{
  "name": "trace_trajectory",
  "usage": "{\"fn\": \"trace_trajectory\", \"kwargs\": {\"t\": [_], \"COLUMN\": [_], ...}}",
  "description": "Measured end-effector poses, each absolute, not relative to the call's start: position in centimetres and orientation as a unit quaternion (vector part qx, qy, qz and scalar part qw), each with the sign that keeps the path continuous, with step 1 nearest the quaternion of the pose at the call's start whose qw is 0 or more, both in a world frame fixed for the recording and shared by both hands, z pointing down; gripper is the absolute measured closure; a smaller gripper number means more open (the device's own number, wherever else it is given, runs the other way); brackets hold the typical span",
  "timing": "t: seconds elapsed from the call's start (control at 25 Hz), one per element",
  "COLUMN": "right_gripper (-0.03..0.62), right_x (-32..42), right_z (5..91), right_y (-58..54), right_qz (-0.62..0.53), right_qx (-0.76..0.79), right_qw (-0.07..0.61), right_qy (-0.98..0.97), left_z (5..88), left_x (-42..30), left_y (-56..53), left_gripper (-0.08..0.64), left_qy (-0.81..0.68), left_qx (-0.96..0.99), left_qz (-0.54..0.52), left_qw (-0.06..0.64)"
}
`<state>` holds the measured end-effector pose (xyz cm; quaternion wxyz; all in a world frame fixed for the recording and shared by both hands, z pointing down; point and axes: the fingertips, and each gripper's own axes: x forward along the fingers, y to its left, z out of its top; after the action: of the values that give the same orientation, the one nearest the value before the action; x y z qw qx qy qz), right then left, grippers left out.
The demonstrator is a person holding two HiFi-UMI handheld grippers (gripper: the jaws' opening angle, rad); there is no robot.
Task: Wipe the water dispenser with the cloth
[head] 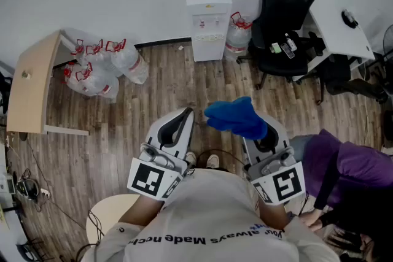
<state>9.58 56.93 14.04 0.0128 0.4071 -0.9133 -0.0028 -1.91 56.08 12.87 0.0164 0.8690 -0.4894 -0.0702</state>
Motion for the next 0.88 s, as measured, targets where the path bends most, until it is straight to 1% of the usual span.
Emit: {"fn": "trace_trajectory", "kwargs": {"t": [0.88], "right_gripper": [0.506], "right_x": [12.2], "right_z": [15.1], "right_y": [56.1], "right_qz": [0.015], "right_qx": [0.392], "right_qw": [0.010], "right_qy": [-0.920], "left_z": [14.0], "left_x": [0.9], "left_y": [55.1], "left_gripper": [0.541], "left_qy": [-0.503], "left_qx": [0.862], "left_qz": [-0.064], "left_qw": [0.024]}}
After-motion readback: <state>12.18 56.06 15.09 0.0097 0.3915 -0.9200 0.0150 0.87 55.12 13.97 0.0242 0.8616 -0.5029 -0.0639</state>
